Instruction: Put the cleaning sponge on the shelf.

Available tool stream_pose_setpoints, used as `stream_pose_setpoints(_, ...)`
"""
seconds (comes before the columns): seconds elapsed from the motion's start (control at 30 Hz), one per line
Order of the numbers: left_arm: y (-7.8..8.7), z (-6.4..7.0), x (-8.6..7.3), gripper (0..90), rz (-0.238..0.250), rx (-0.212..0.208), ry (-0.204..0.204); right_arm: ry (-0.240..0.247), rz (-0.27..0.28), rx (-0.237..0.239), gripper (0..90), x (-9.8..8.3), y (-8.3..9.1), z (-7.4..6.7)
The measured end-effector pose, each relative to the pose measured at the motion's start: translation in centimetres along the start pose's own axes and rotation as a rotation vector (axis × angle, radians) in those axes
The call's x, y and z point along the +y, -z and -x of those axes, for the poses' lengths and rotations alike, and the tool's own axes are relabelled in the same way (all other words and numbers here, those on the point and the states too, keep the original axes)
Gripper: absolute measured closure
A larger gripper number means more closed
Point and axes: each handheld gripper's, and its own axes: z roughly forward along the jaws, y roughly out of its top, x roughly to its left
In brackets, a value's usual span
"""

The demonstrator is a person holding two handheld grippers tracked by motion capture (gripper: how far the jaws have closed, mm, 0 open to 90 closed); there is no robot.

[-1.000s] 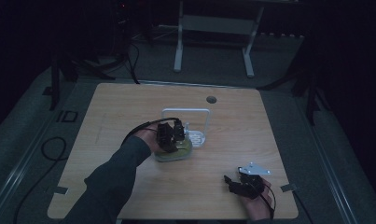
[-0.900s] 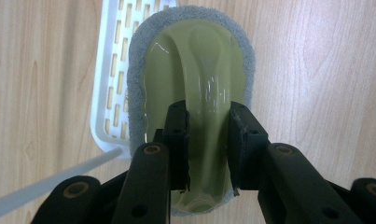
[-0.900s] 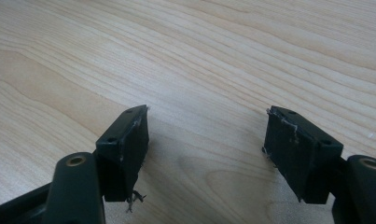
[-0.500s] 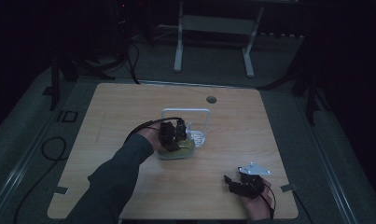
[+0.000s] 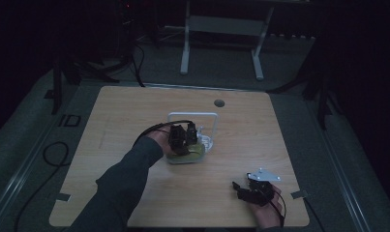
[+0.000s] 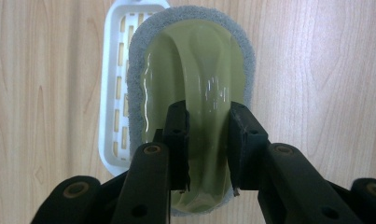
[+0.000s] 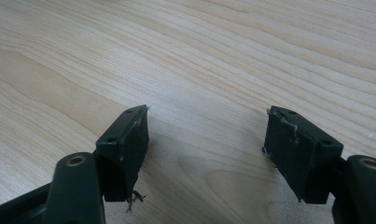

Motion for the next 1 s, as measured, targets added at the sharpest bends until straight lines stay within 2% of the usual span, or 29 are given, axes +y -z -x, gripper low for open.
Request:
stream_pose_setpoints(0.3,0.1,-0.4,0.5,71.9,0.005,0.01,-0.017,-0.001,0.0,0.0,30.0,0.0,0.0,0.0)
stream_pose_setpoints(0.77,-0.6,-0.7,1.2,71.8,-0.016,0.034,-0.039,0.0,0.0,0.0,29.9,0.0,0.0,0.0)
stream_pose_setpoints(1.0,-0.4,-1.0,1.9,71.8,-0.023,0.05,-0.052,0.0,0.0,0.0,30.0,0.0,0.0,0.0)
